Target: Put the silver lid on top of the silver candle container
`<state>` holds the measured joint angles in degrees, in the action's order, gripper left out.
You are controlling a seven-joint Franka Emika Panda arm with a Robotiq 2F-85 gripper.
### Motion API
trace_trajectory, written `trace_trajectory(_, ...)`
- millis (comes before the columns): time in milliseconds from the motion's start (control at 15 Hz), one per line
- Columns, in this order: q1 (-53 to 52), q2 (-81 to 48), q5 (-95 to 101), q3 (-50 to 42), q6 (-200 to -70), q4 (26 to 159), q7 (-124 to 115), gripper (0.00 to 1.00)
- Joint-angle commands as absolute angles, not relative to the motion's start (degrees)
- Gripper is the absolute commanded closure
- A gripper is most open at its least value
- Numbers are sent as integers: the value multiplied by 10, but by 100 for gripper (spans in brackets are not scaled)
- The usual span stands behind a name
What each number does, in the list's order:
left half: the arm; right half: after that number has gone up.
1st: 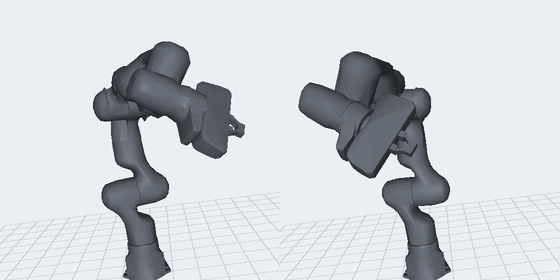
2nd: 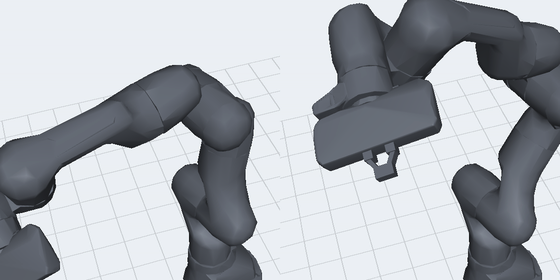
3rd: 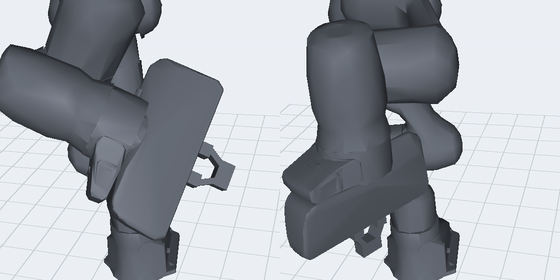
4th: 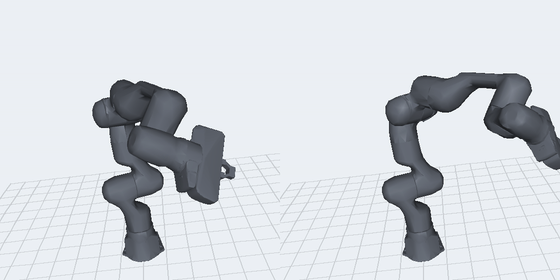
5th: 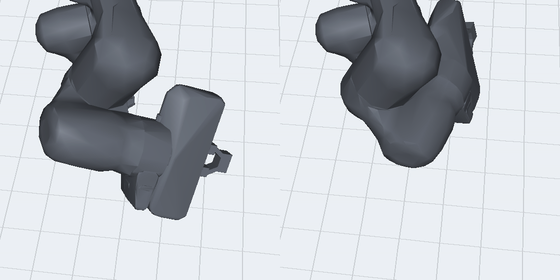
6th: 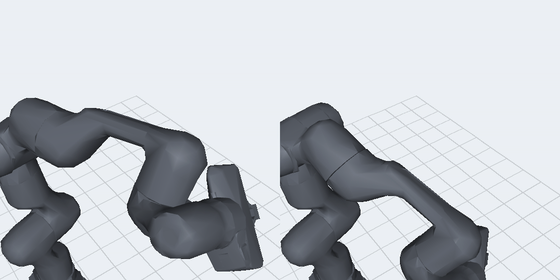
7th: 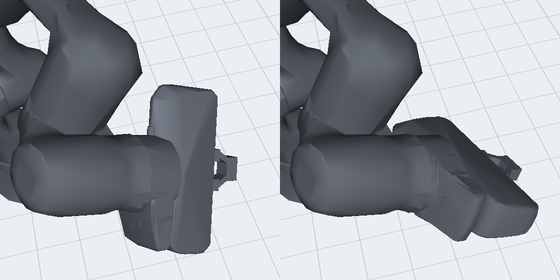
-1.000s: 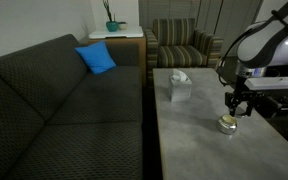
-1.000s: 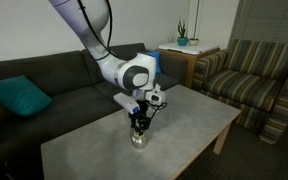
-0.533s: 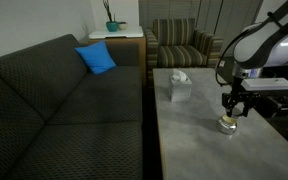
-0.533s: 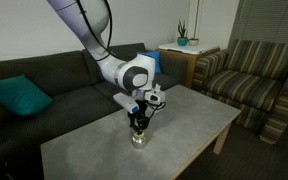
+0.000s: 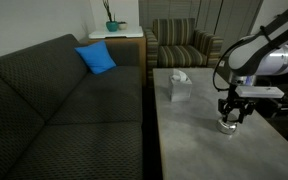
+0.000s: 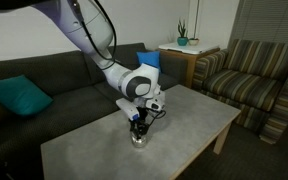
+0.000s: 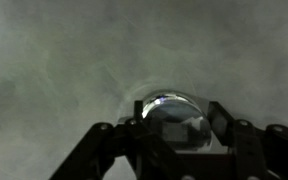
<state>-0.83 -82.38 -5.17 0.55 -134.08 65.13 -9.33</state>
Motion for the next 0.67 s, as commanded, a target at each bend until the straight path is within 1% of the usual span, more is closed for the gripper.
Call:
trace_trajectory(0, 2, -864, -62, 10, -1309, 584, -98, 59)
trace_trajectory(67, 3, -839, -63, 11, -1322, 622, -97, 59)
trace_trajectory(400, -2, -843, -63, 8, -1319, 614, -106, 59)
trace_trajectory(467, -3, -843, -62, 7, -1319, 615, -108, 49)
trace_trajectory(533, -4, -843, -62, 6, -1319, 616, -110, 12)
trace_trajectory(600, -7, -843, -62, 3, -1322, 617, -117, 10)
